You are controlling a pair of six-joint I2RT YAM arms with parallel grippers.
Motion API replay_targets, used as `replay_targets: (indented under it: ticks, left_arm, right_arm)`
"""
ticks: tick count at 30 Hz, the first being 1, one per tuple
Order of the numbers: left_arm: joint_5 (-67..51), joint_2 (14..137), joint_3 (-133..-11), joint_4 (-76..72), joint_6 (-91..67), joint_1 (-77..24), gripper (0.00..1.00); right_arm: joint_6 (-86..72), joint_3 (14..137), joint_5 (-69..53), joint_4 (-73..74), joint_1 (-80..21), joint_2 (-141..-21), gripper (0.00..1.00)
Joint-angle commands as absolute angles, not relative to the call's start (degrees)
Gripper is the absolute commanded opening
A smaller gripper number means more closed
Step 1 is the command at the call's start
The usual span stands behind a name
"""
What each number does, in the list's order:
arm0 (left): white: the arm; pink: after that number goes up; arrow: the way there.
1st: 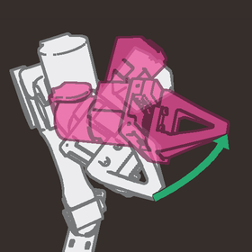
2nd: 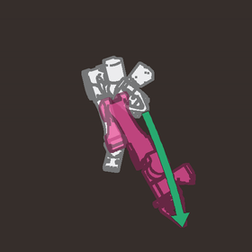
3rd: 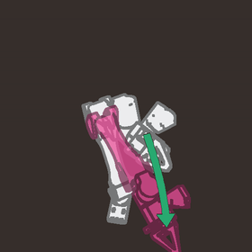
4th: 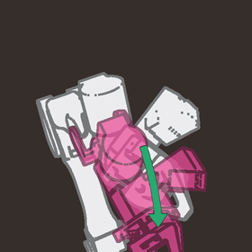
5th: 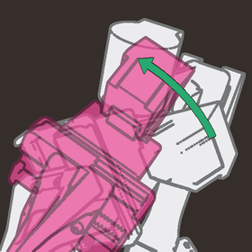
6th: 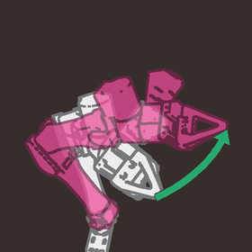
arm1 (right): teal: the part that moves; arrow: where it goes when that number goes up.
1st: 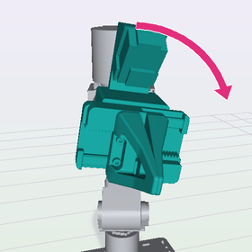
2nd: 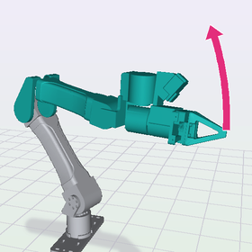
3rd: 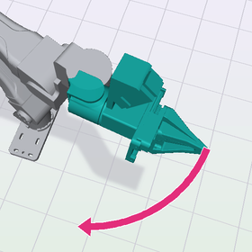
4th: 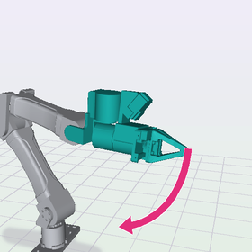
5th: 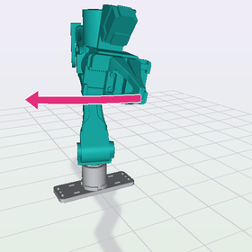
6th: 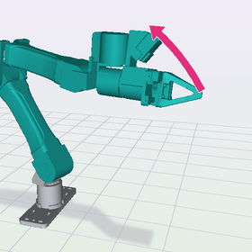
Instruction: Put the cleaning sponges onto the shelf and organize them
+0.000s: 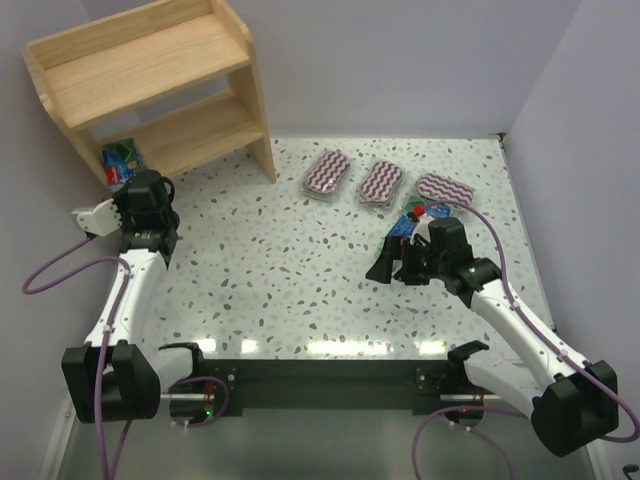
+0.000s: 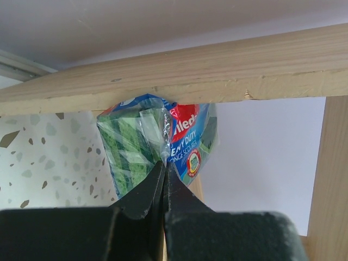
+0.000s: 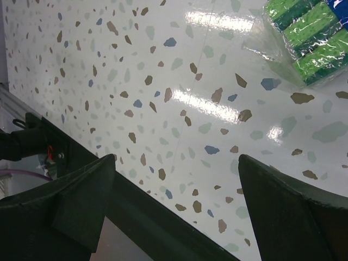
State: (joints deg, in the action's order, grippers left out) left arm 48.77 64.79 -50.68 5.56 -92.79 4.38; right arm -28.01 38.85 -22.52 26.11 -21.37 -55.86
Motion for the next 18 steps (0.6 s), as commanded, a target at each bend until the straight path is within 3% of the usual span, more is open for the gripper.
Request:
replay_targets:
  ticks: [1, 18]
  left_arm:
    - [48.9, 65.7, -52.1, -1.3, -89.8, 5.6, 0.0]
    - [46.0, 67.8, -51.5, -7.1, -83.5, 5.6, 0.04]
  right_arm:
    - [-27.2, 38.2, -23.8, 25.1, -21.4, -55.5, 0.99]
    - [-27.0, 37.6, -23.6, 25.3, -21.5, -55.3, 0.99]
